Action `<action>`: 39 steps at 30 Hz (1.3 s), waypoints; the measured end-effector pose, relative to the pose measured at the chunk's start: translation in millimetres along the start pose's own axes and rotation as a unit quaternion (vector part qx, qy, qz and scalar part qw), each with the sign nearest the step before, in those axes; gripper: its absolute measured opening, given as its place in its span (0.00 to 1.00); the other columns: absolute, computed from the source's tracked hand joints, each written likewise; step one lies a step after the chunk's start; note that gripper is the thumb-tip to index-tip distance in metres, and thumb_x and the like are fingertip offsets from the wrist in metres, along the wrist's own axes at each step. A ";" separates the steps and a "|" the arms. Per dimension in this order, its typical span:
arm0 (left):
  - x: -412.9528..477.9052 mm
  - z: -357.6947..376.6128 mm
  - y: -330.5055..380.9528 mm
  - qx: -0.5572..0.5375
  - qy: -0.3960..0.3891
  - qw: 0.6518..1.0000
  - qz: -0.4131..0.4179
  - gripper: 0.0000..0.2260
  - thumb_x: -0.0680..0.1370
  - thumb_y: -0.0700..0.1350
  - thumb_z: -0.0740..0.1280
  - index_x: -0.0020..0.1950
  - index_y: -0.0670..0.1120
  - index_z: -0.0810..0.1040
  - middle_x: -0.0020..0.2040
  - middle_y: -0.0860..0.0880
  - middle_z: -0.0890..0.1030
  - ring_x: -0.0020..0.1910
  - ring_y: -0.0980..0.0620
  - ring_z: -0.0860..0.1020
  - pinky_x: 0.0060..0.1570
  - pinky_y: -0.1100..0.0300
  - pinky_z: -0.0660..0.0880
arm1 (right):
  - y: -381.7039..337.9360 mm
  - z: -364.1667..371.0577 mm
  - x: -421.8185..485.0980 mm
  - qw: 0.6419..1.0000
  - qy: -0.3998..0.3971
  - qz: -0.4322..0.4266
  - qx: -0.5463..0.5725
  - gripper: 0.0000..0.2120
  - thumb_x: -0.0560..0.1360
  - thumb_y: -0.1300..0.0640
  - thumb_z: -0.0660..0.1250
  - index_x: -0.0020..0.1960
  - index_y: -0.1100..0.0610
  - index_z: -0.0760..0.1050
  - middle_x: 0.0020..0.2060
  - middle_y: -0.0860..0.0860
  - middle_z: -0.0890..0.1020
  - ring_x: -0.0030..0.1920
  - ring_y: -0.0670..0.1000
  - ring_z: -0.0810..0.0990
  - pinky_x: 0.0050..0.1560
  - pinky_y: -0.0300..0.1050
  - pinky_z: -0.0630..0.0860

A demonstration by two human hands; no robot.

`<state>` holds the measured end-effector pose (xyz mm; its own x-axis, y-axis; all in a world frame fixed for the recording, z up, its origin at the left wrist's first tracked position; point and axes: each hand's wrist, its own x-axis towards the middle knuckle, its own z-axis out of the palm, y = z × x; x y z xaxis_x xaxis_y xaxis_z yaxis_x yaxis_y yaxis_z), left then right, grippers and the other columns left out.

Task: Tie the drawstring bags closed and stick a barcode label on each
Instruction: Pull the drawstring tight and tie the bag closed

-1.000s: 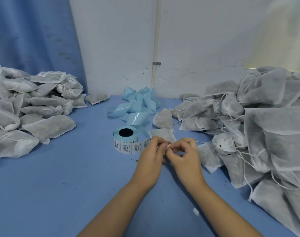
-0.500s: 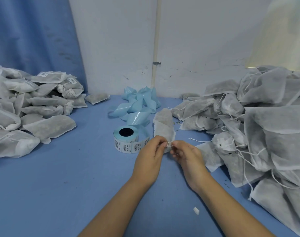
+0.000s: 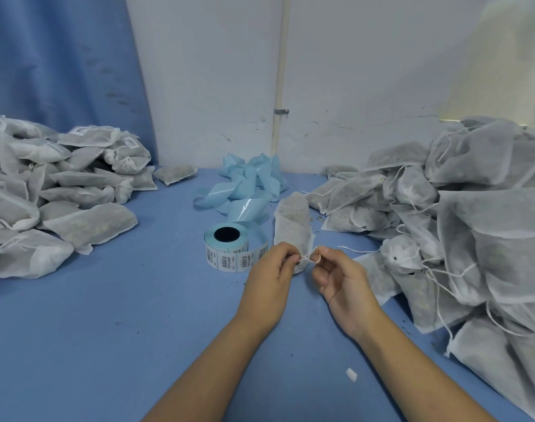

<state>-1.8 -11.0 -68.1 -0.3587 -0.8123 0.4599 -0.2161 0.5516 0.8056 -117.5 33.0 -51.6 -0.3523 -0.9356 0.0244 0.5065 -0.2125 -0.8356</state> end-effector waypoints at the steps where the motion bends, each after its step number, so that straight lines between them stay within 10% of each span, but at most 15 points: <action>1: 0.1 -0.3 0.2 -0.002 0.005 1.000 -0.001 0.05 0.80 0.39 0.61 0.46 0.42 0.75 0.41 0.50 0.77 0.42 0.52 0.75 0.44 0.60 0.70 | -0.2 0.0 -0.1 1.000 0.000 -0.001 -0.004 0.14 0.74 0.64 0.62 0.31 0.57 0.75 0.30 0.51 0.75 0.24 0.44 0.66 0.25 0.33 0.64; 25: -0.5 2.8 -7.7 0.068 -0.018 0.997 -0.021 0.14 0.76 0.36 0.61 0.58 0.49 0.75 0.51 0.58 0.74 0.45 0.64 0.72 0.46 0.68 0.67 | -2.1 -10.7 4.4 0.998 -0.040 0.040 0.021 0.04 0.68 0.58 0.65 0.35 0.56 0.72 0.32 0.49 0.75 0.22 0.44 0.61 0.25 0.35 0.62; 32: -2.2 2.3 -4.2 0.270 0.044 0.958 0.091 0.10 0.71 0.34 0.69 0.51 0.44 0.79 0.53 0.50 0.78 0.53 0.47 0.73 0.44 0.58 0.70 | -2.6 -7.6 -0.5 0.982 -0.123 0.112 0.093 0.06 0.63 0.59 0.74 0.33 0.56 0.77 0.32 0.49 0.74 0.24 0.44 0.65 0.25 0.34 0.63; 39: -3.3 2.2 7.4 0.037 0.056 0.998 -0.002 0.10 0.81 0.41 0.59 0.50 0.58 0.67 0.50 0.57 0.75 0.51 0.55 0.74 0.50 0.60 0.69 | -5.6 -7.7 -6.0 0.954 -0.223 0.145 0.139 0.15 0.55 0.59 0.81 0.33 0.55 0.75 0.29 0.47 0.72 0.27 0.44 0.68 0.29 0.35 0.66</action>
<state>-4.2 -3.9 -64.6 -0.2541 -0.8280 0.4999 -0.2859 0.5580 0.7790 -124.3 42.0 -51.2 0.1730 -0.9802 0.0966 0.7432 0.0655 -0.6659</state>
